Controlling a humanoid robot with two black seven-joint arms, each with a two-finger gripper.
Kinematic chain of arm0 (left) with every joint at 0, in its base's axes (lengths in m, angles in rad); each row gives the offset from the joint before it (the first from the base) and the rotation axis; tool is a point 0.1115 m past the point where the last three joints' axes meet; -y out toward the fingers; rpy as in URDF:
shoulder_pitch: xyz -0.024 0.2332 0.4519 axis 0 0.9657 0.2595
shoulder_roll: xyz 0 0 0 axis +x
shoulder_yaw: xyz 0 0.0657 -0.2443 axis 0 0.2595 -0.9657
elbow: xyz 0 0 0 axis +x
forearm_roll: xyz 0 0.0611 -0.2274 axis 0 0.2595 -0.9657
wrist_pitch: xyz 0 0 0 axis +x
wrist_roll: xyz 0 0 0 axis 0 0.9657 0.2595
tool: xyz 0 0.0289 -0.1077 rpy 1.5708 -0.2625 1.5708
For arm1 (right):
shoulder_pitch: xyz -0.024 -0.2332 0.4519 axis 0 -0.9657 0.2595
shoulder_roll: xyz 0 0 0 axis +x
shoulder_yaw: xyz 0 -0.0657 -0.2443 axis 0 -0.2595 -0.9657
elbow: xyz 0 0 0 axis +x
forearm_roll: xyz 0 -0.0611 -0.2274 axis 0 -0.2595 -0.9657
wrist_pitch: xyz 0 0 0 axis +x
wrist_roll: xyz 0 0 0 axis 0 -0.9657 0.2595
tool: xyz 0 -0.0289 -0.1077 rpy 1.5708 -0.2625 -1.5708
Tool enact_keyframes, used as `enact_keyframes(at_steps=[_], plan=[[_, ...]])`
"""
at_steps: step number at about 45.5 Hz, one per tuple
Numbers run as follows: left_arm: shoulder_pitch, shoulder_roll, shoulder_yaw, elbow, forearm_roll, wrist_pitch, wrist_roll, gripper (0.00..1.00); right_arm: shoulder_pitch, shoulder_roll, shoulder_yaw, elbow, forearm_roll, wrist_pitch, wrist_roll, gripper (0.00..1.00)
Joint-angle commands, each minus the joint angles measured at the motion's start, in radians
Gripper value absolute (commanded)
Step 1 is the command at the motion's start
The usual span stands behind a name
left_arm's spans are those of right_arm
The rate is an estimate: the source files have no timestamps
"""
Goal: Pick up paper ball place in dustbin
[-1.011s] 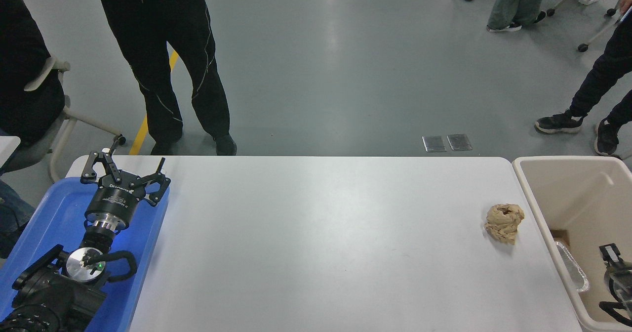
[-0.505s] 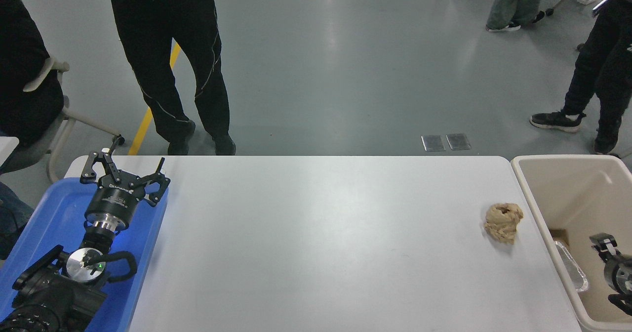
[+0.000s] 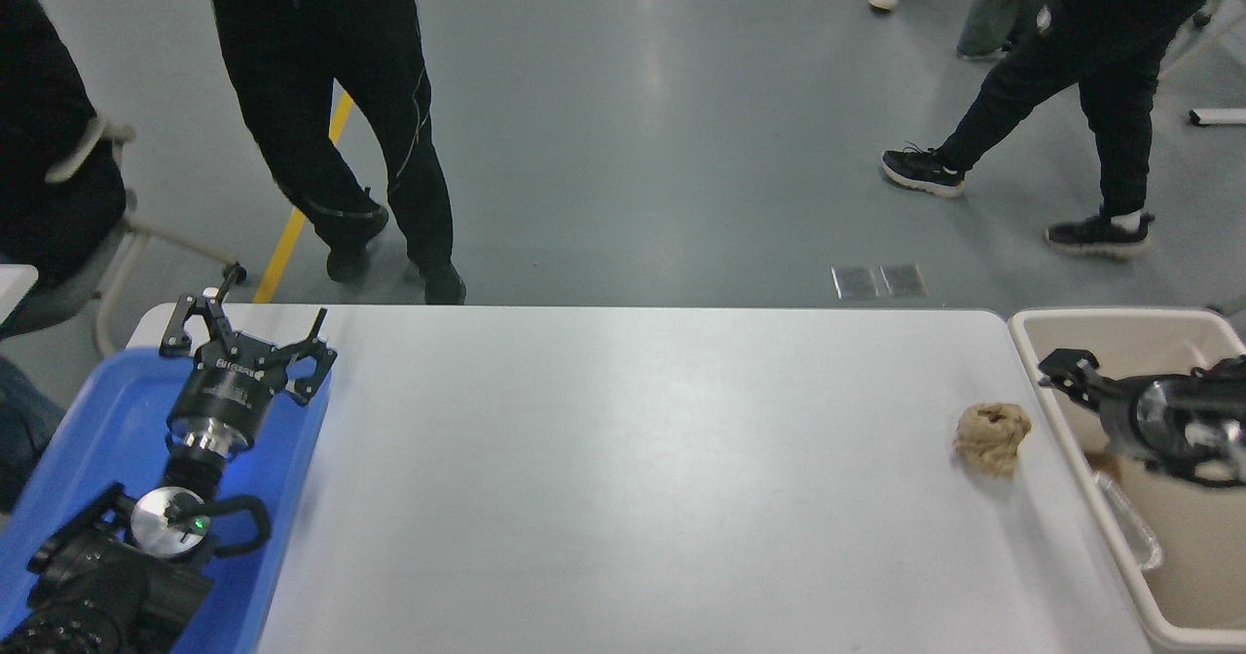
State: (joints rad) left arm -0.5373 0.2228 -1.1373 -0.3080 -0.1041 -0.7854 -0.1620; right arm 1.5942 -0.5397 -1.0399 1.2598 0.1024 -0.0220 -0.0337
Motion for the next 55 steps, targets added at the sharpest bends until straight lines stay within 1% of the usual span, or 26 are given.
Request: enact_keyframes(at_steps=[1, 5, 9, 12, 17, 21, 23, 25, 38, 48, 55], plan=[[0.000, 0.001, 0.001, 0.000, 0.000, 0.000, 0.001, 0.99, 0.386, 0.197, -0.167, 0.303, 0.008, 0.013, 0.000, 1.00], [0.000, 0.001, 0.001, 0.000, 0.000, 0.000, -0.001, 0.99, 0.444, 0.237, -0.172, 0.352, 0.008, 0.013, 0.000, 1.00], [0.000, 0.001, -0.001, 0.001, 0.000, 0.000, -0.001, 0.99, 0.513, 0.253, -0.173, 0.400, 0.006, 0.022, -0.002, 1.00], [0.000, 0.001, 0.001, 0.001, 0.000, 0.000, 0.001, 0.99, 0.573, 0.253, -0.170, 0.421, 0.006, 0.080, -0.002, 1.00], [0.000, 0.001, 0.001, 0.001, 0.000, 0.000, 0.001, 0.99, 0.673, 0.236, -0.155, 0.420, 0.003, 0.284, -0.003, 1.00], [0.000, 0.001, 0.001, 0.001, 0.000, 0.000, -0.001, 0.99, 0.748, 0.178, -0.147, 0.403, -0.001, 0.497, -0.003, 1.00], [0.000, 0.001, -0.001, 0.001, 0.000, 0.000, -0.001, 0.99, 0.837, 0.156, -0.146, 0.395, -0.001, 0.685, -0.005, 1.00], [0.000, 0.001, -0.001, 0.001, 0.000, 0.000, -0.001, 0.99, 0.866, 0.156, -0.141, 0.395, 0.006, 0.740, -0.005, 1.00], [0.000, 0.001, -0.001, 0.001, 0.000, 0.000, -0.001, 0.99, 0.917, 0.196, -0.095, 0.412, 0.011, 0.771, -0.005, 1.00], [0.000, 0.001, -0.001, 0.001, 0.000, 0.000, -0.001, 0.99, 0.928, 0.274, -0.052, 0.438, 0.016, 0.804, -0.008, 1.00], [0.000, 0.001, -0.001, 0.001, 0.000, 0.000, -0.001, 0.99, 0.922, 0.276, -0.066, 0.437, 0.011, 0.803, -0.012, 1.00]])
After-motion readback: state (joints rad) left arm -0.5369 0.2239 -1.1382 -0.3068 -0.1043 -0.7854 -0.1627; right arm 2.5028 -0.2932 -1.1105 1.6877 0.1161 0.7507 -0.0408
